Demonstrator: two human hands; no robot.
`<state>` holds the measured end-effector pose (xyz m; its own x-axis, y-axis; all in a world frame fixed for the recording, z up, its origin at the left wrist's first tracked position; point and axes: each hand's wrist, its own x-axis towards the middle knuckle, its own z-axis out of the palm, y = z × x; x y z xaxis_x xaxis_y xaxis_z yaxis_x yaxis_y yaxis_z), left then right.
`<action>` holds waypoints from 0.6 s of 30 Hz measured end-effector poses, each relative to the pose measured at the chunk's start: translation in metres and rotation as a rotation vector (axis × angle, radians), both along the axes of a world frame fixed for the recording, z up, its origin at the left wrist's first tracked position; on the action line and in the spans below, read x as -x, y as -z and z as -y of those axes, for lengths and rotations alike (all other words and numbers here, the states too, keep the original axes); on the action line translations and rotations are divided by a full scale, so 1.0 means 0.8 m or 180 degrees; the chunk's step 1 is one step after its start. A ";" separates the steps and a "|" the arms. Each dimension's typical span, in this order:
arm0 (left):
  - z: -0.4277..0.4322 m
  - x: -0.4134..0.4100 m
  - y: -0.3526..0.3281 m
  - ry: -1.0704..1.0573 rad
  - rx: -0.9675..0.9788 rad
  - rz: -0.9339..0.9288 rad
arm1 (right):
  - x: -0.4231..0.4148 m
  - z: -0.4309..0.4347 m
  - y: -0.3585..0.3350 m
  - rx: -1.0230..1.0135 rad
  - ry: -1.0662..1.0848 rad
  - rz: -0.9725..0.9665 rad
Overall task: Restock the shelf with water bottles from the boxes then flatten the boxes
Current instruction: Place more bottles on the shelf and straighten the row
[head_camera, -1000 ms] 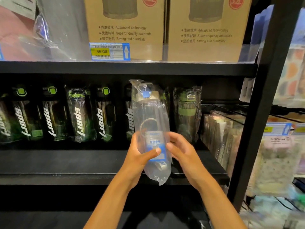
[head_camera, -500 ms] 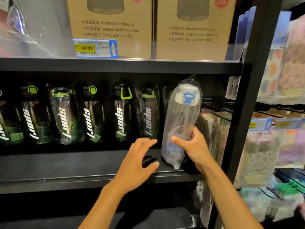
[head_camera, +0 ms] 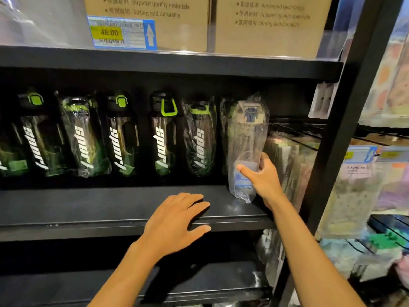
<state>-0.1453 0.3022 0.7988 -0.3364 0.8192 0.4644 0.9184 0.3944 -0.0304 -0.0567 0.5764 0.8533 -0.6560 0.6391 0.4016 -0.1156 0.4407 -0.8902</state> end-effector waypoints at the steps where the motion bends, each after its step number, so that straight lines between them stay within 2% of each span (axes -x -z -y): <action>1: 0.000 0.001 0.001 -0.0013 0.0018 -0.0018 | 0.001 -0.002 0.002 -0.0029 -0.0013 0.0005; 9: -0.003 0.000 0.004 -0.0049 0.0012 -0.0033 | -0.002 -0.008 0.012 0.0132 -0.0149 0.0308; 18: -0.003 -0.004 0.000 -0.0091 0.0060 0.0005 | -0.004 -0.010 0.016 -0.0266 0.0177 0.0467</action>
